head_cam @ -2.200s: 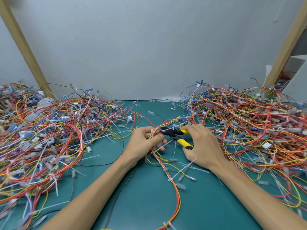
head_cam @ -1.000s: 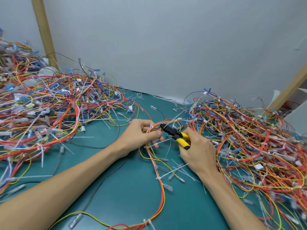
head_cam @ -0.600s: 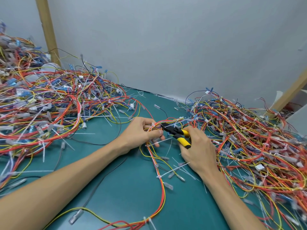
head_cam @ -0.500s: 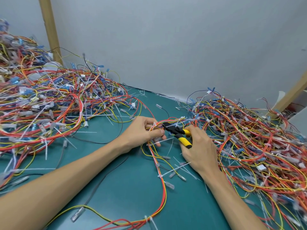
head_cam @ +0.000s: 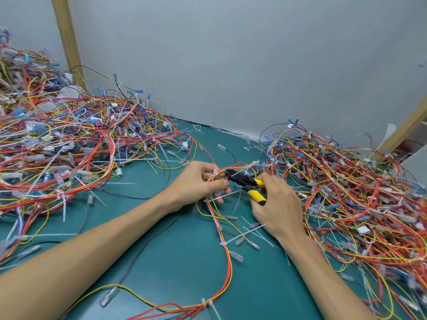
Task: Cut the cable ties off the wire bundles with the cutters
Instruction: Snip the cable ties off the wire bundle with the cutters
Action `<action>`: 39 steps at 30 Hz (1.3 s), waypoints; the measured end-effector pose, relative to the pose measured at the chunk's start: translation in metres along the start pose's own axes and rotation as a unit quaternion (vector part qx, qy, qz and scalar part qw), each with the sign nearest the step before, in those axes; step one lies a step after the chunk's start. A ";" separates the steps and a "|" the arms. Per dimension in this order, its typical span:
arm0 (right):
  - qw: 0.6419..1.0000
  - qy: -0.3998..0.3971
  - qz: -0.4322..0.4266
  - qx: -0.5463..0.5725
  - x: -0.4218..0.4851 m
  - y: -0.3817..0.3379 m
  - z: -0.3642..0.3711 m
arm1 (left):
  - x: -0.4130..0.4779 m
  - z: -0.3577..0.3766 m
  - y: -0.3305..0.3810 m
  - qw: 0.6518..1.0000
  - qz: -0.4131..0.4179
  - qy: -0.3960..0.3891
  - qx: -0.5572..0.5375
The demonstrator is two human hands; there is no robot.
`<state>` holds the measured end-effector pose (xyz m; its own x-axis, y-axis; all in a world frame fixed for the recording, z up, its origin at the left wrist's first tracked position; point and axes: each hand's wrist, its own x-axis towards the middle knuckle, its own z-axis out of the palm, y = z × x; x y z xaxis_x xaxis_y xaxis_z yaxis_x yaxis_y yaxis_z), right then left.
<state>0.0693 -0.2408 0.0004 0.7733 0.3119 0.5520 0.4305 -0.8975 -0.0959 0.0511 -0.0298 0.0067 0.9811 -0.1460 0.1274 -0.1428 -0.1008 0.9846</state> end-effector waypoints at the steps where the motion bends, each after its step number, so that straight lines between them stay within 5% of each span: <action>1: 1.000 0.001 0.002 -0.001 0.000 0.000 0.000 | 0.000 0.000 0.000 1.000 0.000 0.000 0.000; 30: 1.000 -0.019 0.018 0.012 -0.002 0.006 -0.002 | 0.002 -0.003 -0.002 1.000 0.001 -0.029 -0.005; 39: 0.995 0.064 0.069 0.045 -0.001 0.008 -0.001 | 0.003 -0.001 -0.002 0.999 0.000 -0.013 -0.030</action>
<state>0.0718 -0.2487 -0.0001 0.7648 0.1399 0.6289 0.3681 -0.8960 -0.2484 0.0541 -0.0286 0.0055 0.9773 -0.1714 0.1244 -0.1333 -0.0417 0.9902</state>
